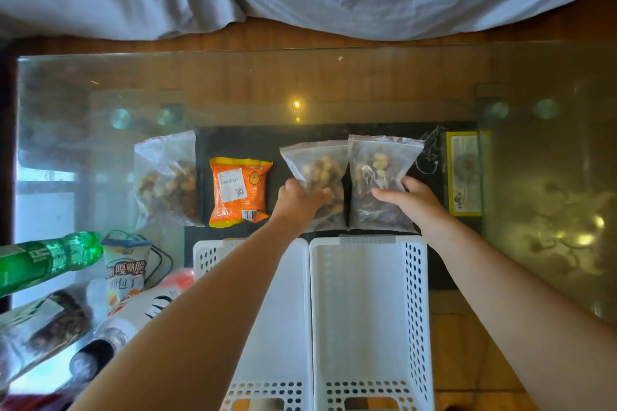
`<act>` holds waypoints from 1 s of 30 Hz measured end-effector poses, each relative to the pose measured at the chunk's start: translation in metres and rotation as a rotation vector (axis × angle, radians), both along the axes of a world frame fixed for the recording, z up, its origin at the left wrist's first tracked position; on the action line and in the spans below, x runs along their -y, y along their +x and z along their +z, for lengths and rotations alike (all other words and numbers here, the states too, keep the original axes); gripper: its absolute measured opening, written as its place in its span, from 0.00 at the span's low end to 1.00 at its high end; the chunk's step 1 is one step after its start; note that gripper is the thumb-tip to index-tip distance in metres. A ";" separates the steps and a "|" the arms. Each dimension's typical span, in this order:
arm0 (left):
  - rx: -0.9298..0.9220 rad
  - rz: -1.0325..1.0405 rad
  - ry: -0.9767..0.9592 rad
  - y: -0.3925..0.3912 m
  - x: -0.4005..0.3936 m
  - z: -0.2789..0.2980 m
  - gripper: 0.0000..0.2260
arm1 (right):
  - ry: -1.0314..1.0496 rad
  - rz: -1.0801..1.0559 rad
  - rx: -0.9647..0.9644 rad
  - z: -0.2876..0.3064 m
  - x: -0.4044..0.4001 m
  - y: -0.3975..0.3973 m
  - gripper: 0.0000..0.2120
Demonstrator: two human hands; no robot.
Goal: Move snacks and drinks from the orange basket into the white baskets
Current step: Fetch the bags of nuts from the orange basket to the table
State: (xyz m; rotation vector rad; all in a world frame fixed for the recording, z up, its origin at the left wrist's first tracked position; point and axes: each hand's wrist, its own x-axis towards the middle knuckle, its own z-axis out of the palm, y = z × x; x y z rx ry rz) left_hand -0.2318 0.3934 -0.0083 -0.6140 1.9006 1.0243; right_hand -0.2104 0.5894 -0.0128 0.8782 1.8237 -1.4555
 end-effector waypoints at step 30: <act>-0.077 1.037 0.169 0.289 0.123 0.240 0.08 | -0.106 0.279 0.178 0.211 0.109 0.148 0.06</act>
